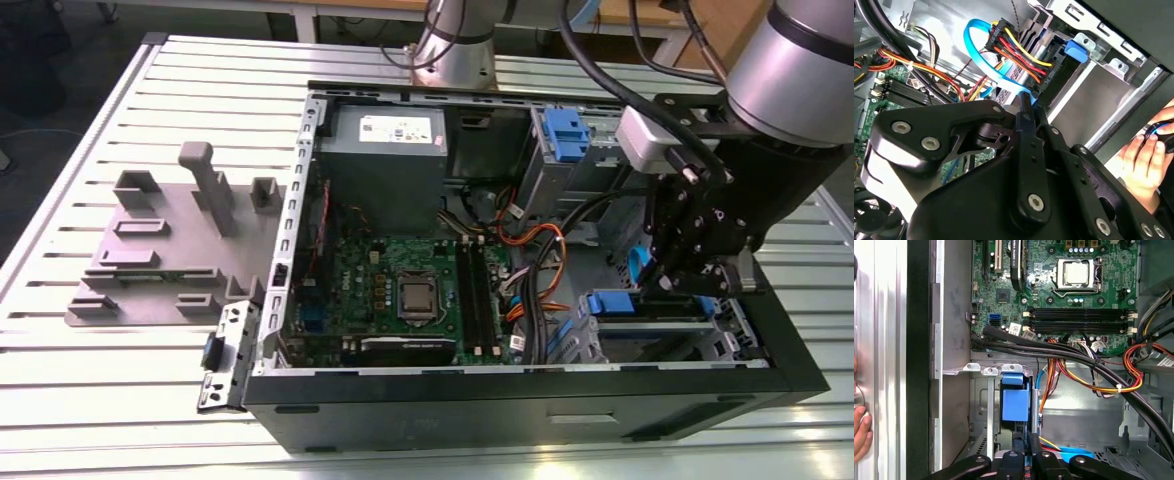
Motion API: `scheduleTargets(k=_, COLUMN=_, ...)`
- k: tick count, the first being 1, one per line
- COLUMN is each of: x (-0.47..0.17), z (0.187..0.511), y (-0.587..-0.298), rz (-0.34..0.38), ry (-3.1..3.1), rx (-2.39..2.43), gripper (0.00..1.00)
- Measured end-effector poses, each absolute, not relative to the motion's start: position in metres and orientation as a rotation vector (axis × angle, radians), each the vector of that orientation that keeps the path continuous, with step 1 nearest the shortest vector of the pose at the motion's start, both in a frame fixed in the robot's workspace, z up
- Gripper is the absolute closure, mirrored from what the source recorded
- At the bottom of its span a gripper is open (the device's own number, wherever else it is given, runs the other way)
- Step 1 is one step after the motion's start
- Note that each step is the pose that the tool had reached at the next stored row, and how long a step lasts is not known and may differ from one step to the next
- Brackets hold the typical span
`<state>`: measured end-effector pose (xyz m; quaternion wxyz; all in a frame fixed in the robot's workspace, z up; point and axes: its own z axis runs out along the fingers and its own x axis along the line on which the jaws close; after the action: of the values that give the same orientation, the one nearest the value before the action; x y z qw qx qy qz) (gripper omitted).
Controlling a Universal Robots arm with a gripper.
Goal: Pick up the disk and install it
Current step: 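Insert the second disk wire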
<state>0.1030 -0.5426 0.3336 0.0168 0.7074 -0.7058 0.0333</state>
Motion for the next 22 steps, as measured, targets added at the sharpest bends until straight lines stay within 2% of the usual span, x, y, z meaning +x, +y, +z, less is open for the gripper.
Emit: scheduleTargets(k=22, x=0.1032, z=0.3302, y=-0.5489, rz=0.103, ry=-2.194, rx=2.199, gripper=0.84)
